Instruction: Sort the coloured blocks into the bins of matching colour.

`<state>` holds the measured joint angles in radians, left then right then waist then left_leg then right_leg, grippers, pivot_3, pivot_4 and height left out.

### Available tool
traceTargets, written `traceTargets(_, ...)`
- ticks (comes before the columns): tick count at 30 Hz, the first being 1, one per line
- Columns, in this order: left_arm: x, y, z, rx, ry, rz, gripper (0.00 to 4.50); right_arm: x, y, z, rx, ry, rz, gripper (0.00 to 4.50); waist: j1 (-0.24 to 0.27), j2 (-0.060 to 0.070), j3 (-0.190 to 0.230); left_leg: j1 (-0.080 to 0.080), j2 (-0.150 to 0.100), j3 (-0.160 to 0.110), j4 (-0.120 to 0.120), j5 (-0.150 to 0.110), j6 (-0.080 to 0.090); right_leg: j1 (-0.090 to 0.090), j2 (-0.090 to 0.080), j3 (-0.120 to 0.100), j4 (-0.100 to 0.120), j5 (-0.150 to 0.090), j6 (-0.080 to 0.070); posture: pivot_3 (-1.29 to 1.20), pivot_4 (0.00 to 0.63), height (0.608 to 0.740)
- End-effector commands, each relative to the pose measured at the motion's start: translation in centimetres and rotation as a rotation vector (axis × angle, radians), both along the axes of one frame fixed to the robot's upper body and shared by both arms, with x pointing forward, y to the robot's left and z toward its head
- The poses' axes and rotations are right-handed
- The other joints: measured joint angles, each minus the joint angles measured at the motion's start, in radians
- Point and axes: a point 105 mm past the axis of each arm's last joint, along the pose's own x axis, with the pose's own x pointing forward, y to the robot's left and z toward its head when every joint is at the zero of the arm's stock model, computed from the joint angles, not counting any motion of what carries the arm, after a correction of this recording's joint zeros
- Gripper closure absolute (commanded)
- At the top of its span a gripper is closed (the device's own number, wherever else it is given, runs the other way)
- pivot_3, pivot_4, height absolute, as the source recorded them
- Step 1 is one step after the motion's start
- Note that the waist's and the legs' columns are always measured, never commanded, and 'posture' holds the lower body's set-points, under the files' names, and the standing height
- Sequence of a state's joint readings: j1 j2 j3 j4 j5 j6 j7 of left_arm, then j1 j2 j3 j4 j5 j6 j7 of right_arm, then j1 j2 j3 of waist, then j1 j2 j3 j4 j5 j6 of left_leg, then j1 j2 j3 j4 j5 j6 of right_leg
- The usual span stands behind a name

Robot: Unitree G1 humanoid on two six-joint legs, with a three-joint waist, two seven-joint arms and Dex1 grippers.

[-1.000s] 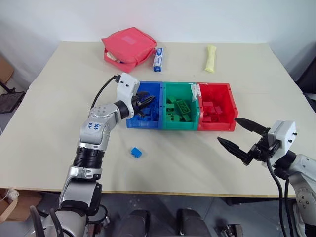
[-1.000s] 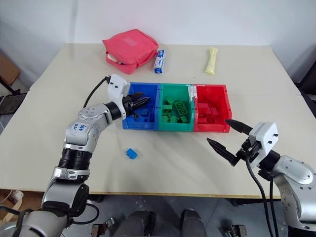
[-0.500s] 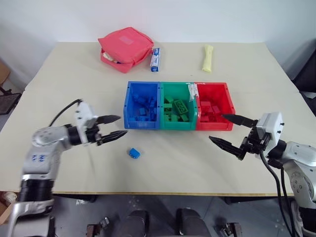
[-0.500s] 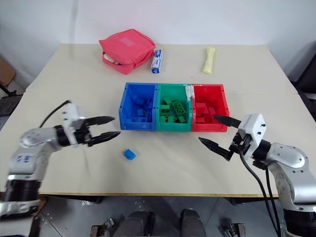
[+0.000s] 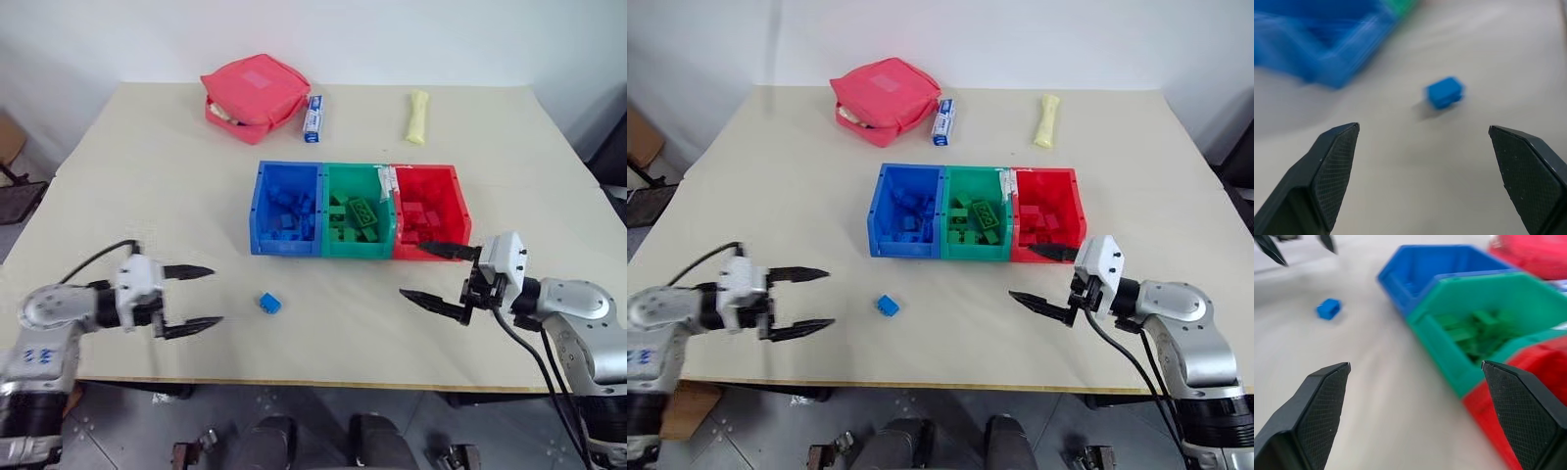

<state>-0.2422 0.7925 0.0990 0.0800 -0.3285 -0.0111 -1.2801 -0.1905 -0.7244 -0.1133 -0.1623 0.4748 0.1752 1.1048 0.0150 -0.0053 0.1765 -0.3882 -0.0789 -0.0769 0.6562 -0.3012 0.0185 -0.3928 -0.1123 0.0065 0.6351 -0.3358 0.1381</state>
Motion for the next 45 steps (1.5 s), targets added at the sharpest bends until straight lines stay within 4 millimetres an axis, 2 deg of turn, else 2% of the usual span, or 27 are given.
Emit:
traceTargets(1, 0.9, -2.0, -1.2, 0.129, 0.006, -0.057, 0.01, -0.8, -0.1, 0.4, -0.034, -0.023, 0.023, 0.00, 0.000, 0.000, 0.000, 0.000, 0.000, 0.000, 0.000, 0.000, 0.000, 0.000, 0.000, 0.000, 0.000, 0.000, 0.000, 0.00, 0.150, 0.740)
traceTargets(5, 2.1, -4.3, -2.1, 0.166, 0.016, -0.100, 0.01, -1.4, -0.6, -0.3, -0.067, -0.010, 0.005, 0.00, 0.002, 0.000, 0.000, 0.000, 0.000, 0.001, -0.001, 0.000, 0.000, -0.001, 0.001, -0.001, 0.002, 0.000, 0.000, 0.00, 0.150, 0.740)
traceTargets(9, 2.8, -4.3, -3.3, 0.252, 0.023, -0.104, 0.01, -1.9, -0.6, -0.6, -0.059, -0.012, -0.025, 0.00, -0.006, 0.000, 0.000, 0.000, 0.001, 0.004, -0.001, 0.000, 0.000, -0.003, 0.002, -0.002, 0.003, 0.000, 0.000, 0.00, 0.150, 0.740)
traceTargets(10, 3.0, -4.2, -3.4, 0.259, 0.026, -0.097, 0.19, -2.0, -0.6, -0.7, -0.054, -0.011, -0.033, 0.00, -0.005, 0.000, 0.000, 0.001, 0.001, 0.004, -0.001, 0.000, 0.000, -0.003, 0.002, -0.002, 0.003, 0.000, 0.000, 0.00, 0.150, 0.740)
traceTargets(12, 3.1, -4.3, -3.2, 0.273, 0.019, -0.103, 0.60, -2.3, -0.6, -0.9, -0.051, -0.007, -0.043, 0.00, -0.004, 0.000, 0.000, 0.001, 0.001, 0.005, 0.000, 0.000, 0.000, -0.002, 0.002, -0.002, 0.003, 0.000, 0.000, 0.00, 0.150, 0.740)
traceTargets(17, 3.0, -4.2, -3.3, 0.280, 0.024, -0.128, 2.09, -2.6, -0.9, -1.1, -0.056, -0.004, -0.071, 0.00, 0.000, 0.000, 0.000, 0.002, 0.001, 0.004, 0.002, 0.000, 0.000, -0.001, 0.002, -0.001, 0.003, 0.000, 0.000, 0.00, 0.150, 0.740)
traceTargets(20, 3.4, -4.7, -2.9, 0.224, 0.032, -0.102, 2.95, -2.7, -1.1, -1.1, -0.052, -0.009, -0.091, 0.00, 0.001, 0.001, 0.000, 0.002, 0.001, 0.004, 0.002, 0.000, 0.000, -0.001, 0.002, 0.000, 0.003, 0.000, 0.000, 0.00, 0.150, 0.740)
traceTargets(22, 3.8, -5.6, -1.5, 0.100, 0.011, -0.079, 3.48, -2.8, -1.3, -0.9, -0.031, -0.016, -0.114, 0.00, 0.005, 0.001, 0.000, 0.002, 0.001, 0.004, 0.002, 0.000, 0.000, -0.001, 0.002, -0.001, 0.003, 0.000, 0.000, 0.00, 0.150, 0.740)
traceTargets(25, 4.9, -6.6, 2.5, -0.193, 0.001, 0.017, 4.43, -2.3, -2.1, 0.4, 0.028, -0.081, -0.197, 0.00, 0.009, 0.000, 0.000, 0.000, 0.001, 0.004, 0.003, 0.000, 0.001, -0.001, 0.002, -0.001, 0.003, 0.000, 0.000, 0.00, 0.150, 0.740)
traceTargets(29, 6.7, -6.0, 5.9, -0.391, -0.034, 0.160, 4.43, -1.3, -3.6, 2.7, 0.123, -0.171, -0.322, 0.00, 0.009, -0.001, 0.000, -0.001, 0.001, 0.002, 0.005, 0.000, 0.001, -0.002, 0.002, -0.001, 0.005, 0.000, 0.000, 0.00, 0.150, 0.740)
traceTargets(32, 8.4, -5.8, 8.0, -0.511, -0.056, 0.267, 4.43, -1.1, -4.0, 3.3, 0.133, -0.193, -0.352, 0.00, 0.009, -0.001, 0.000, 0.000, 0.000, 0.002, 0.005, 0.000, 0.001, -0.002, 0.002, -0.002, 0.006, 0.000, 0.000, 0.00, 0.150, 0.740)
traceTargets(34, 7.7, -7.0, 8.9, -0.516, -0.045, 0.191, 4.43, -1.3, -4.1, 3.4, 0.124, -0.191, -0.349, 0.00, 0.009, -0.001, 0.000, -0.001, 0.000, 0.003, 0.005, 0.000, 0.001, -0.002, 0.002, -0.003, 0.007, 0.000, 0.000, 0.00, 0.150, 0.740)
traceTargets(36, 6.1, -7.8, 7.4, -0.356, -0.039, 0.080, 4.43, -1.3, -4.5, 3.5, 0.110, -0.187, -0.353, 0.00, 0.007, -0.001, 0.000, -0.001, 0.000, 0.003, 0.005, -0.001, 0.001, -0.002, 0.002, -0.002, 0.009, 0.000, 0.001, 0.00, 0.150, 0.740)
traceTargets(38, 4.5, -7.6, 5.1, -0.182, 0.005, 0.000, 4.03, -1.3, -4.8, 3.4, 0.095, -0.186, -0.357, 0.00, -0.001, -0.001, 0.000, 0.000, 0.000, 0.004, 0.003, -0.001, 0.001, -0.002, 0.003, -0.002, 0.009, 0.000, 0.000, 0.00, 0.150, 0.740)
traceTargets(39, 3.9, -7.5, 4.5, -0.148, 0.031, -0.027, 3.82, -1.3, -4.9, 3.4, 0.087, -0.187, -0.355, 0.00, -0.006, 0.000, 0.000, 0.000, 0.000, 0.005, 0.002, -0.001, 0.001, -0.002, 0.003, -0.002, 0.008, 0.000, 0.001, 0.00, 0.150, 0.740)
traceTargets(45, 1.0, -6.9, 2.6, -0.031, 0.101, -0.123, 2.01, -2.1, -4.4, 3.1, 0.032, -0.146, -0.278, 0.00, -0.012, 0.000, 0.000, 0.001, 0.001, 0.004, 0.002, -0.001, 0.000, -0.001, 0.002, 0.001, 0.003, 0.000, 0.000, 0.00, 0.150, 0.740)
